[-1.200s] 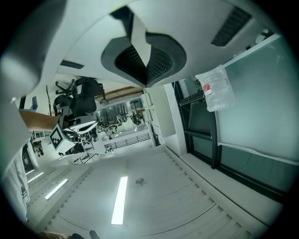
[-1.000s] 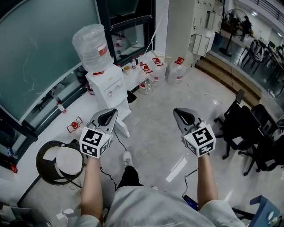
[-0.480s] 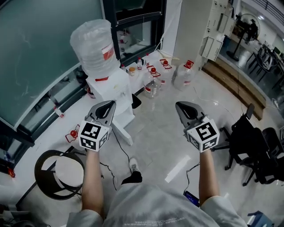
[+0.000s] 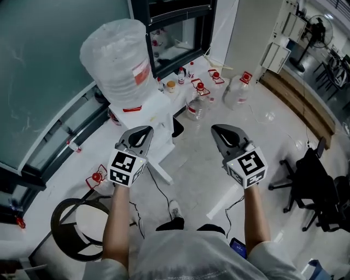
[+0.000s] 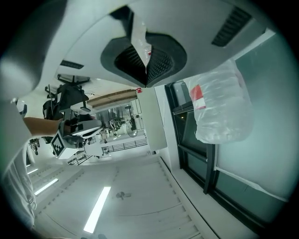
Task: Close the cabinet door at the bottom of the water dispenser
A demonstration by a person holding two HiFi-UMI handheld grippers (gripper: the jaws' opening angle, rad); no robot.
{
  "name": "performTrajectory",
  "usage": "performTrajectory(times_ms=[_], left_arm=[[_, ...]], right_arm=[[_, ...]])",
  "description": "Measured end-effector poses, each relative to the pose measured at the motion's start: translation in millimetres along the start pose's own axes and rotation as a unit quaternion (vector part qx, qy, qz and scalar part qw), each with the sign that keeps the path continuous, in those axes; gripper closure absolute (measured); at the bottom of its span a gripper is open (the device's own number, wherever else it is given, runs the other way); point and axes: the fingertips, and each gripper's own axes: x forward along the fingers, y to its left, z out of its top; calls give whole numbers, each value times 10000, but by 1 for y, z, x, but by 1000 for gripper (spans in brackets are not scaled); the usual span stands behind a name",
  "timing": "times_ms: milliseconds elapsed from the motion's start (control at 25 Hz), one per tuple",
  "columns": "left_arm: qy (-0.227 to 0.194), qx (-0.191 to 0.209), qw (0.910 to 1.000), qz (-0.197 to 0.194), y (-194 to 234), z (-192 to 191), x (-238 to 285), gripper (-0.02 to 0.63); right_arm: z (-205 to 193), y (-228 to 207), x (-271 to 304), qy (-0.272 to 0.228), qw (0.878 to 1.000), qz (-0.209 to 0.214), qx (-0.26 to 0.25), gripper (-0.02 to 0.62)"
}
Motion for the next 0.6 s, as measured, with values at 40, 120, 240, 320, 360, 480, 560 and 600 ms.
performTrajectory(times_ms=[40,120,240,320,360,480,560,600], left_arm=[[34,3,10000,-31,6,-4,9,588],[101,-71,9999,-39,16,-14,28,588],[239,-300,9993,-49,23,-39,53,586],[378,-437,9983,-38,26,-61,68,586],[456,-516,9976,-18,28,-73,75,586],[631,-848,9943,100,27,-113,97,586],[719,-1075,9914,218,22,-144,111,586],[773,-1146,9900,269,18,-160,119,586]], right_arm=[[-4,-3,12,28,10000,1,46,569],[-15,-10,31,105,9998,41,143,569],[-41,-22,52,270,9991,154,283,569],[-61,-30,66,316,9984,262,396,569],[-70,-34,73,297,9980,325,448,569],[-103,-45,91,183,9971,507,543,569],[-134,-50,104,222,9960,585,634,569],[-151,-53,112,268,9954,599,694,570]])
